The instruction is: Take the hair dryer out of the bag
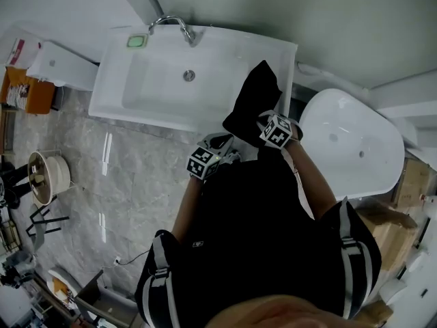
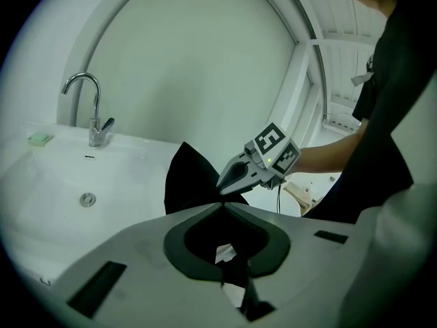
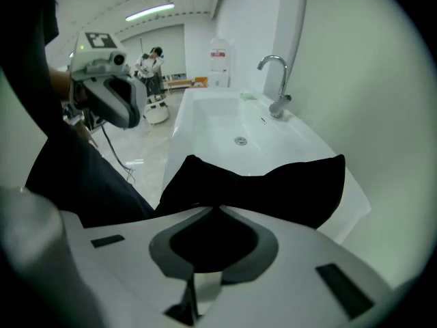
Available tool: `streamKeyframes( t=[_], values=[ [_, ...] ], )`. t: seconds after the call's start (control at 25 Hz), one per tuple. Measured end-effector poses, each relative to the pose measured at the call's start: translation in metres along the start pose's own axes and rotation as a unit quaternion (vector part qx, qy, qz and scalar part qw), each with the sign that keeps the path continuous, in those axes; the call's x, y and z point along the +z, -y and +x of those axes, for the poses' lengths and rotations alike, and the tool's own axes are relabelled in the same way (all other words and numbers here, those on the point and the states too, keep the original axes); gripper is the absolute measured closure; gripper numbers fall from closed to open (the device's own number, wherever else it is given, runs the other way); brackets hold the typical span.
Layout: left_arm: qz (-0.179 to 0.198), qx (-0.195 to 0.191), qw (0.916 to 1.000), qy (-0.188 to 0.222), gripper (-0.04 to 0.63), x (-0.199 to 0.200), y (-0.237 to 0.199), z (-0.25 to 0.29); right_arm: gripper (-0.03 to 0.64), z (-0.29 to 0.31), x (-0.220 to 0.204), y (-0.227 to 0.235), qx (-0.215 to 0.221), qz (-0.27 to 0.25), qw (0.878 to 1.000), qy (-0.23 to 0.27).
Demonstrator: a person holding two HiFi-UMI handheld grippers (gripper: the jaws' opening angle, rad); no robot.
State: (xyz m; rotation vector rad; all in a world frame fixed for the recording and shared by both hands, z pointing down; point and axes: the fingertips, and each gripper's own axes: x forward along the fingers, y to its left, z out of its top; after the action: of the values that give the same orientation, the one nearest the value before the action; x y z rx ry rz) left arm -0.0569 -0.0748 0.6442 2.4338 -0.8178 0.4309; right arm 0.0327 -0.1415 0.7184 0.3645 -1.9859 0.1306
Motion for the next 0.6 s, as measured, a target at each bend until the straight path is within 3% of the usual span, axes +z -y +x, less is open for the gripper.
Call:
streamKeyframes(
  t=[0.2, 0.36, 0.6],
  values=[
    [0.015, 0.000, 0.9999, -0.006, 0.578, 0.002, 0.000, 0.004, 0.545, -0.021, 0.033, 0.019, 0.034, 0.092, 0.992, 0.085],
    [0.022, 0.001, 0.9996, -0.015, 0.578, 0.003, -0.008, 0.020, 0.548, -0.029, 0.045, 0.036, 0.048, 0.137, 0.983, 0.117],
    [0.041, -0.039, 0.9980, -0.029, 0.578, 0.015, 0.009, 0.056, 0.549, -0.049, 0.055, 0.052, 0.064, 0.196, 0.963, 0.171]
  ],
)
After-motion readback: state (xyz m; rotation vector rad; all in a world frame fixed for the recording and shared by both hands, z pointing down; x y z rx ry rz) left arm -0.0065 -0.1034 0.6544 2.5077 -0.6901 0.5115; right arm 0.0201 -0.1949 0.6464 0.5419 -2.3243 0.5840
